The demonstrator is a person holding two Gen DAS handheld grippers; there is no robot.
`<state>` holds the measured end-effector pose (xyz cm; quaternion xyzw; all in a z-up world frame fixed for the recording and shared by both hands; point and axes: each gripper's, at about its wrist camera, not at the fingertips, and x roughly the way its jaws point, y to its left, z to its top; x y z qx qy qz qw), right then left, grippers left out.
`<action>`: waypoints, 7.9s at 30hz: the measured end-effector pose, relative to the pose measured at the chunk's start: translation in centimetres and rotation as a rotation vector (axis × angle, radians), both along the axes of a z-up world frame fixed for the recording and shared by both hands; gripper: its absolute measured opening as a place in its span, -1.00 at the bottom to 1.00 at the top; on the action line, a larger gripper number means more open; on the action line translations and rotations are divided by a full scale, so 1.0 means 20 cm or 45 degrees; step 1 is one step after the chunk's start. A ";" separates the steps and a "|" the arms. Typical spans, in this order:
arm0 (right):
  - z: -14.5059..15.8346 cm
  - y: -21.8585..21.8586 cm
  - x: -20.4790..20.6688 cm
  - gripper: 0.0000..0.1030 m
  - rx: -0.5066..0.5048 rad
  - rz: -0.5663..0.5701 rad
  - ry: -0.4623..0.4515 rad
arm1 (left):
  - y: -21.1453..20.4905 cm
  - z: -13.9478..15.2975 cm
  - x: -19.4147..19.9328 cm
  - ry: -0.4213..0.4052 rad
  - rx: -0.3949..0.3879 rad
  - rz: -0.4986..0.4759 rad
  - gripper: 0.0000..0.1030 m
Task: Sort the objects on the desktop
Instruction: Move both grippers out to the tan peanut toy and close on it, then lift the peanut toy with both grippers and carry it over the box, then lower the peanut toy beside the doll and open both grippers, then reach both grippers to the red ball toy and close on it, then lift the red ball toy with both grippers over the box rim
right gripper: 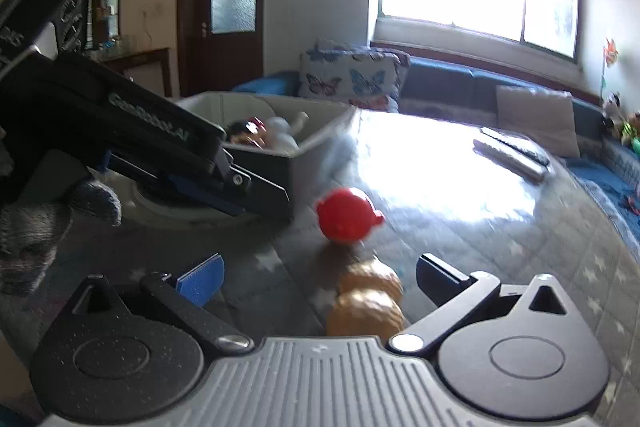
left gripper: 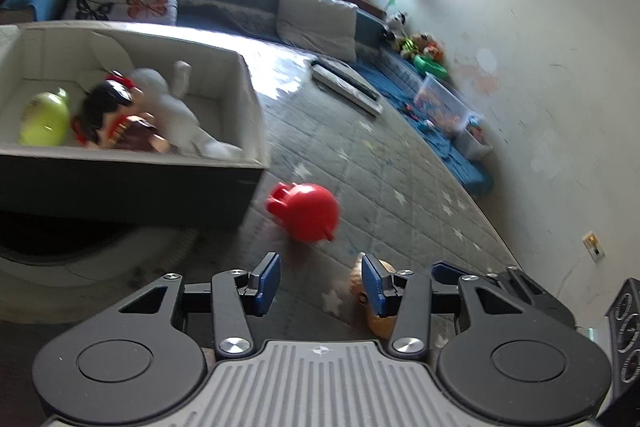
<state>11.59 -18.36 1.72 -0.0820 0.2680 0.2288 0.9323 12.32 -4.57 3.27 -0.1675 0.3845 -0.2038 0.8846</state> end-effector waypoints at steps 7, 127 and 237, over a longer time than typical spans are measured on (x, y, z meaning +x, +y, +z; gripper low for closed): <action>-0.09 -0.06 0.05 0.90 0.015 -0.052 0.085 | -0.11 -0.05 0.03 0.045 -0.012 -0.057 -0.08; 0.15 0.55 0.62 -0.03 0.057 0.153 0.071 | 0.46 0.06 0.46 -0.004 -0.133 0.230 -0.24; 0.06 0.35 0.20 0.15 0.155 0.229 0.178 | 0.33 0.03 -0.15 -0.026 -0.187 0.120 -0.21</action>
